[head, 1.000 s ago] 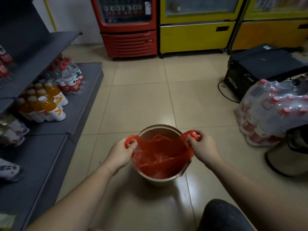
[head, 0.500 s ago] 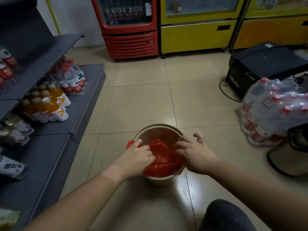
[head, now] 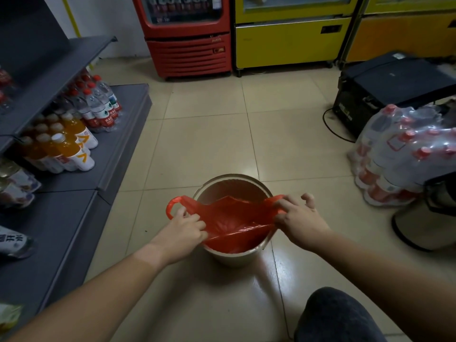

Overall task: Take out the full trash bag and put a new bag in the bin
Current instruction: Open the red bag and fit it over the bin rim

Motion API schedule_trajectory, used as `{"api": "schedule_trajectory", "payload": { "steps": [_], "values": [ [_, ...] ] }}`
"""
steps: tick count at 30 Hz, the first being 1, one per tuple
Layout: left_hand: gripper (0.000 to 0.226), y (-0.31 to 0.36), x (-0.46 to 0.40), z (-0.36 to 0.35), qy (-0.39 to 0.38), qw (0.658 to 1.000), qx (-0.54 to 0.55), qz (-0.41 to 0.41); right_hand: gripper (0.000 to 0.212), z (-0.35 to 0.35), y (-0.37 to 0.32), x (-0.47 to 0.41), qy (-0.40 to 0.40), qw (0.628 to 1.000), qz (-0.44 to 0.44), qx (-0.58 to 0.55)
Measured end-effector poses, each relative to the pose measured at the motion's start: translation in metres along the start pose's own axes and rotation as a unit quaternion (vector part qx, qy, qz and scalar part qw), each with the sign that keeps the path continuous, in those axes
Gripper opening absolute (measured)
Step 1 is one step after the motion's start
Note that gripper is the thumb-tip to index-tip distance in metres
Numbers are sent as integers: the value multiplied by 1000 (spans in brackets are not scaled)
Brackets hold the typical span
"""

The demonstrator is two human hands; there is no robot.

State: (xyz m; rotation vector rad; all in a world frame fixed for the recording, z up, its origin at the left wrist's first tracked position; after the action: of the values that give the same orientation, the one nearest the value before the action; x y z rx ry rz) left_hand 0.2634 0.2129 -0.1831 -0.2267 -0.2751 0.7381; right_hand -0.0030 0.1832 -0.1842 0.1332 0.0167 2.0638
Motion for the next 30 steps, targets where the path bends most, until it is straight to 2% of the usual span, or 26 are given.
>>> {"api": "schedule_trajectory", "payload": {
  "steps": [4, 8, 18, 22, 25, 27, 28, 30],
  "values": [
    [30, -6, 20, -10, 22, 997, 66, 18, 22, 2, 7, 17, 37, 996, -2, -77],
    [35, -3, 39, -15, 45, 991, 127, -15, 18, -11, 4, 34, 18, 994, -2, -111],
    [56, 3, 42, -61, 8, 998, 48, -36, 8, -55, -9, 43, 17, 985, -54, -161],
    [56, 3, 37, -69, 22, 997, 68, -37, 6, -68, -6, 38, 23, 979, -85, -184],
    [52, 1, 41, -74, 14, 996, 84, -16, 7, -70, -5, 37, 35, 978, -76, -190],
    [59, 1, 51, -80, -1, 989, 151, 6, 13, -70, -4, 41, 47, 974, -69, -209],
    [60, 2, 55, -77, 22, 981, 194, 13, 15, -68, -3, 43, 59, 969, -71, -230],
    [52, -1, 64, -67, 114, 956, 267, 36, 15, -64, -1, 45, 95, 951, -93, -280]
  ]
}}
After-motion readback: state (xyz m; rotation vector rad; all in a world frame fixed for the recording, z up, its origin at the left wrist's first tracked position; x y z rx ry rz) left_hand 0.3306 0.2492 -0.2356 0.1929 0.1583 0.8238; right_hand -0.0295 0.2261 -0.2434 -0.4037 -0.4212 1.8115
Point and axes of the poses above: each hand's wrist, its own x-axis away from the middle knuckle, its own z-axis out of the back of the hand, y = z × x, the point moved 5 cm from there along -x, towards the middle knuckle, and after that the axes turned 2 degrees about -x, right-handed, at the moved point
